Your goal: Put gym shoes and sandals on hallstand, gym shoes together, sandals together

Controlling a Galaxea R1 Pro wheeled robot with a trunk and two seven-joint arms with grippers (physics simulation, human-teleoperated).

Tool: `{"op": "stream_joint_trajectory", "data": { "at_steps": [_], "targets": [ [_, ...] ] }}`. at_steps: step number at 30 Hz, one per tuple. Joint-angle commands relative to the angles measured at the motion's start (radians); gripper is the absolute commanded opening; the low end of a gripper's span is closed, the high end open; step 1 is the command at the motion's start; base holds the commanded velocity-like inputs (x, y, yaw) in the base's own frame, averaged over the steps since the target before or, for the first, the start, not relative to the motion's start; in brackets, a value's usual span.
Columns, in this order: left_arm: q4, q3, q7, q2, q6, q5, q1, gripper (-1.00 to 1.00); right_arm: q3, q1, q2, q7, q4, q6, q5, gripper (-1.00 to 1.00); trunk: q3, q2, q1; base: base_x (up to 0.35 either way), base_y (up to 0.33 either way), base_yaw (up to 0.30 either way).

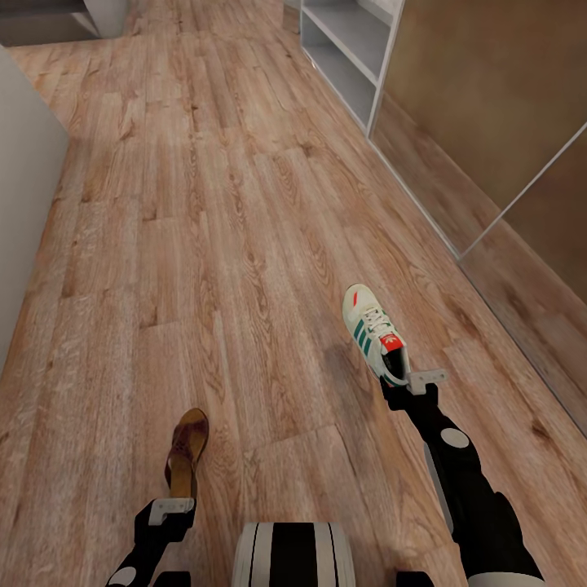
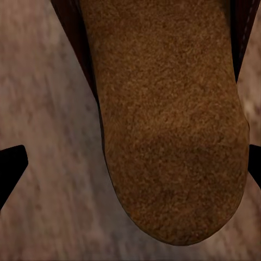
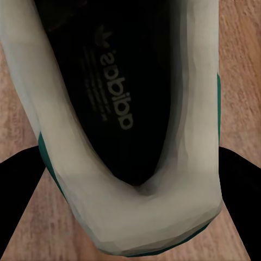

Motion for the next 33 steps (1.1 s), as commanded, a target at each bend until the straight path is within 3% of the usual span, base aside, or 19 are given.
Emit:
{"op": "stream_joint_trajectory", "data": {
  "at_steps": [1, 16, 17, 33],
  "targets": [
    [0.001, 0.008, -0.001, -0.001, -0.004, -0.01, 0.0, 1.0, -0.003, 0.0, 0.001, 0.009, -0.002, 0.004, 0.01, -1.0, -0.001, 0.0, 0.0, 0.021, 0.0, 0.0],
    [0.001, 0.008, -0.001, -0.001, -0.004, -0.01, -0.001, 1.0, -0.003, 0.0, 0.001, 0.009, -0.002, 0.004, 0.01, -1.0, -0.001, 0.0, 0.0, 0.004, 0.0, 0.0],
    [0.001, 0.008, -0.001, -0.001, -0.004, -0.01, -0.001, -1.0, -0.003, 0.0, 0.001, 0.009, -0.002, 0.004, 0.01, -1.0, -0.001, 0.0, 0.0, 0.0, 0.0, 0.0],
    [0.001, 0.011, -0.001, 0.001, -0.002, -0.01, 0.0, -1.0, -0.003, 0.0, 0.001, 0.009, -0.002, 0.004, 0.01, -1.0, -0.001, 0.0, 0.0, 0.0, 0.0, 0.0]
  ]
}}
